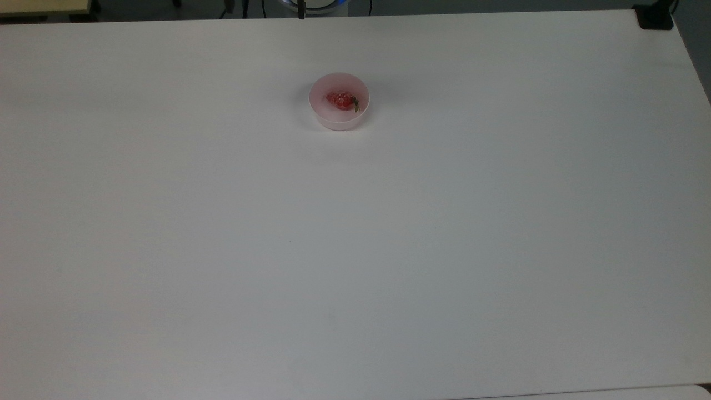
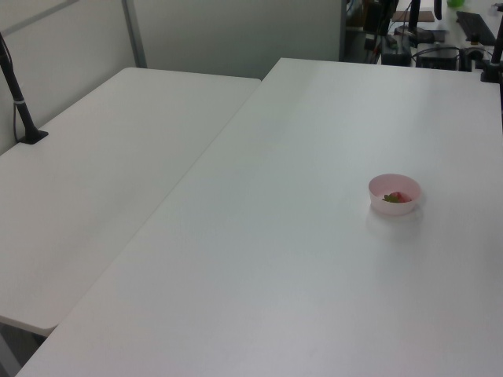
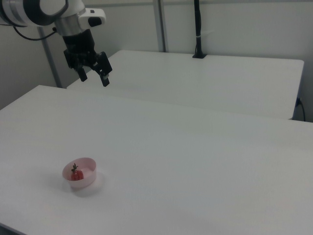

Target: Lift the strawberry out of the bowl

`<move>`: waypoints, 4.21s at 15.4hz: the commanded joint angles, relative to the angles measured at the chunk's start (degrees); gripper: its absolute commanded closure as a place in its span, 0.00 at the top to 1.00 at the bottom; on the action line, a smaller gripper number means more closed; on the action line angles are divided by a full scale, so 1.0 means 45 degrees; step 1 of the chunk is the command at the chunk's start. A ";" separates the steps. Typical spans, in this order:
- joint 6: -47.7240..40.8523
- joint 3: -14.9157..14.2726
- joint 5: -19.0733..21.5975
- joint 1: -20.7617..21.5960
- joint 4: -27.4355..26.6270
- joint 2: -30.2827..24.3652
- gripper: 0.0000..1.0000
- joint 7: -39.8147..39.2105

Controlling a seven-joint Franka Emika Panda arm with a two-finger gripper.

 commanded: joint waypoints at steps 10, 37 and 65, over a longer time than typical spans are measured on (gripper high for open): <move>0.0153 -0.0066 0.0267 0.0118 -0.0279 -0.0156 1.00 -0.0187; 0.1442 0.2238 -0.2504 0.0703 -0.5180 0.2266 0.94 -0.6471; 0.2185 0.2961 -0.2975 0.0392 -0.5143 0.3439 0.28 -0.7100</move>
